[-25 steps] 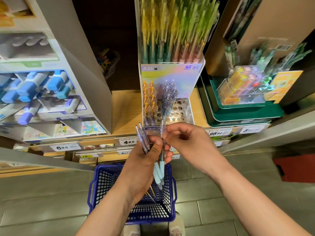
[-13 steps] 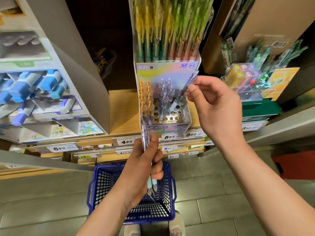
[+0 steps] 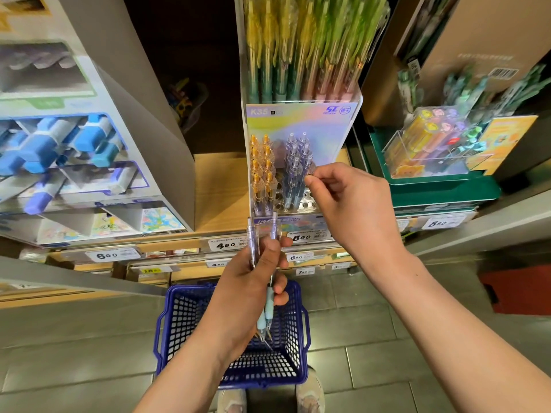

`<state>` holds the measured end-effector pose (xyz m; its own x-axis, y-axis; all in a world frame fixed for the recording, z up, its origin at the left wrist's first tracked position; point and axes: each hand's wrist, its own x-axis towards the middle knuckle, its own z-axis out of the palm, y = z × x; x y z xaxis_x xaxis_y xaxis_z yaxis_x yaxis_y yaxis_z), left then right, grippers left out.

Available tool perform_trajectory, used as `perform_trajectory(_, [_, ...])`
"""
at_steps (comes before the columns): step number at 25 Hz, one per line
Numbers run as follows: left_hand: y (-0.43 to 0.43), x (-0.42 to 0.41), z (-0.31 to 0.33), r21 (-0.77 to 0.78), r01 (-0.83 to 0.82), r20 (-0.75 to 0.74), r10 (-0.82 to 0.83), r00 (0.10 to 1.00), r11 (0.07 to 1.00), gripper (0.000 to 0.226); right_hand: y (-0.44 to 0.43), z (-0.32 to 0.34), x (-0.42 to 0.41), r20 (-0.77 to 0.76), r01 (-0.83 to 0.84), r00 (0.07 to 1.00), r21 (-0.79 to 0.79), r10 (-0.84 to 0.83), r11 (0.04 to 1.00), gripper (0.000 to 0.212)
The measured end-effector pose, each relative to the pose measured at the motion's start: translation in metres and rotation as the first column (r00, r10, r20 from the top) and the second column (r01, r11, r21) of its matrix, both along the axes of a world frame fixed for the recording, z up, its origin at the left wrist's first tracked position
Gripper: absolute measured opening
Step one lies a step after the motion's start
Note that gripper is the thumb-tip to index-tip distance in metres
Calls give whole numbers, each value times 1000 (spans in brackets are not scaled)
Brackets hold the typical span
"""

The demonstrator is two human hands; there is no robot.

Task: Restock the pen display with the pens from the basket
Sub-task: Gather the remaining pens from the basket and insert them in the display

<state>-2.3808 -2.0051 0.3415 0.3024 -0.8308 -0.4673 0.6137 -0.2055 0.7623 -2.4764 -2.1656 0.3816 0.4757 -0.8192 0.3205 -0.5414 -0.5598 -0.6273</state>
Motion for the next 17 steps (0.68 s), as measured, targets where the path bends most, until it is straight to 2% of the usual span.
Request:
perform_trajectory(2, [-1, -1, 1, -24, 16, 29, -15, 999, 1000, 30, 6, 1, -2, -27, 20, 999, 60, -19, 998, 12])
perform_trajectory(4, [-3, -1, 2, -54, 19, 37, -17, 999, 998, 20, 18, 1, -10, -17, 7, 1000, 281, -2, 960, 15])
perform_trajectory(6, [-5, -1, 4, -76, 6, 35, -3, 999, 997, 23, 33, 2, -18, 29, -88, 996, 602, 89, 794, 17])
perform_trajectory(7, [-6, 0, 3, -79, 10, 47, -6, 999, 997, 27, 39, 2, -20, 48, -124, 991, 696, 126, 707, 12])
perform_trajectory(8, [-6, 0, 3, -76, 22, 62, -17, 998, 997, 29, 43, 0, -22, 61, -137, 989, 737, 136, 662, 9])
perform_trajectory(10, [-5, 1, 2, -65, 44, 63, -40, 997, 997, 27, 46, -2, -22, 88, -121, 993, 751, 84, 649, 7])
perform_trajectory(13, [-4, -1, 2, -23, 33, 14, -33, 999, 999, 32, 45, 1, -21, 141, -118, 990, 720, 21, 684, 6])
perform_trajectory(15, [-5, -1, 1, 56, 14, -18, -13, 1000, 998, 45, 36, 10, -21, 279, -148, 959, 650, -52, 746, 9])
perform_trajectory(17, [-7, 1, 1, 113, 9, -47, -4, 999, 994, 49, 23, 18, -21, 409, -123, 905, 508, -113, 853, 8])
